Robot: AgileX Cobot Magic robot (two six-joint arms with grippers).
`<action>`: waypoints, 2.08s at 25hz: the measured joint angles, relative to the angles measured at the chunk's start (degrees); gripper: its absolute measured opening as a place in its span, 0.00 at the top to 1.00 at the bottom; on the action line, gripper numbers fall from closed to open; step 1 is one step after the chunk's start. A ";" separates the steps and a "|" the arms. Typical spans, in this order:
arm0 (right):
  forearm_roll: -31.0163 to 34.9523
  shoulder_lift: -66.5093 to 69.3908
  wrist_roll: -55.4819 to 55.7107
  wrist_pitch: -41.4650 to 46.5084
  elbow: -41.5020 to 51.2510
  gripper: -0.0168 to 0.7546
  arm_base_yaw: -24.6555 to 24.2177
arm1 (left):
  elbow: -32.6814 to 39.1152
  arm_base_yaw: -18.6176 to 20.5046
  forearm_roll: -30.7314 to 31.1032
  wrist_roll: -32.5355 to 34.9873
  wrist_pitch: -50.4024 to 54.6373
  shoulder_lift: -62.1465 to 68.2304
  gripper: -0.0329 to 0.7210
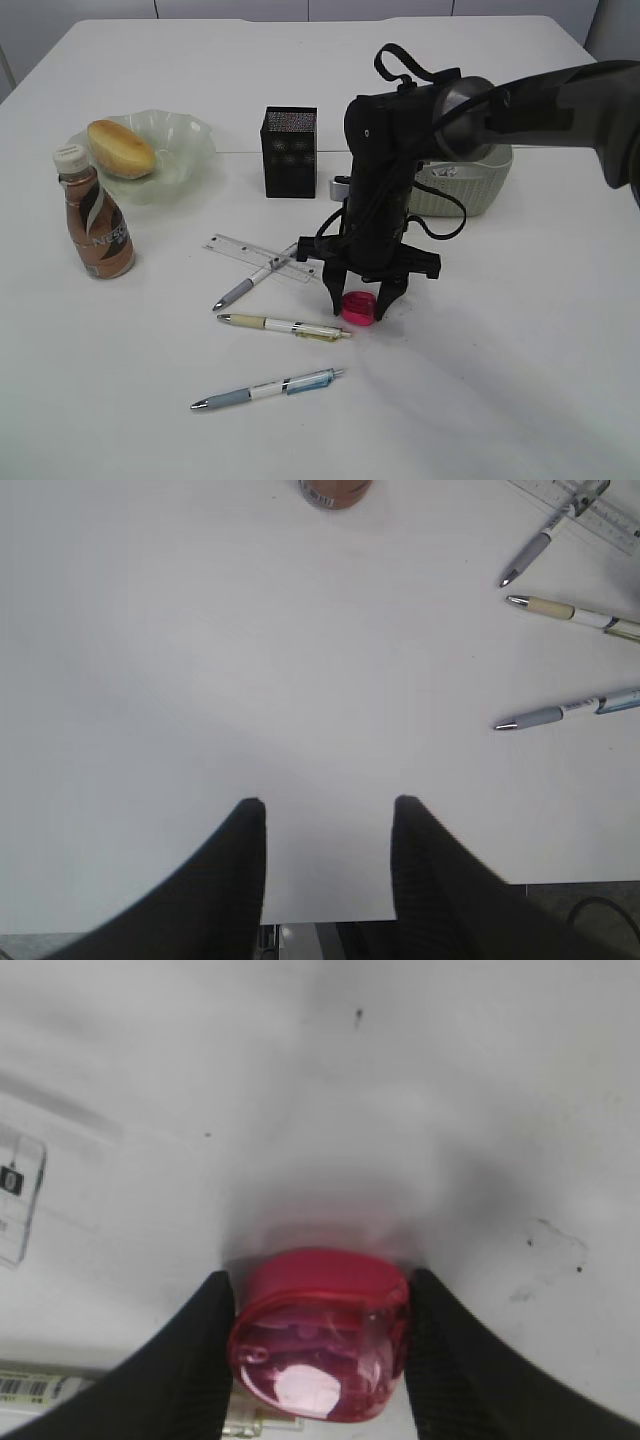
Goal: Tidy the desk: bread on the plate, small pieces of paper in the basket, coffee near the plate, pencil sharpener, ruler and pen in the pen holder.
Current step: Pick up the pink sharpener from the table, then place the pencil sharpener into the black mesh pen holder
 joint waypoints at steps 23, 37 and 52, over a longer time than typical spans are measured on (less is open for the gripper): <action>-0.33 0.09 -24.31 7.07 -10.79 0.52 0.00 | 0.00 0.00 0.00 0.00 0.00 0.00 0.55; -1.99 -3.23 -30.41 5.28 -19.88 0.53 0.00 | 0.00 0.00 0.00 0.00 0.00 0.00 0.55; -7.65 -6.49 -38.17 -21.67 -19.97 0.53 -0.97 | 0.00 0.00 0.47 0.00 0.00 0.00 0.55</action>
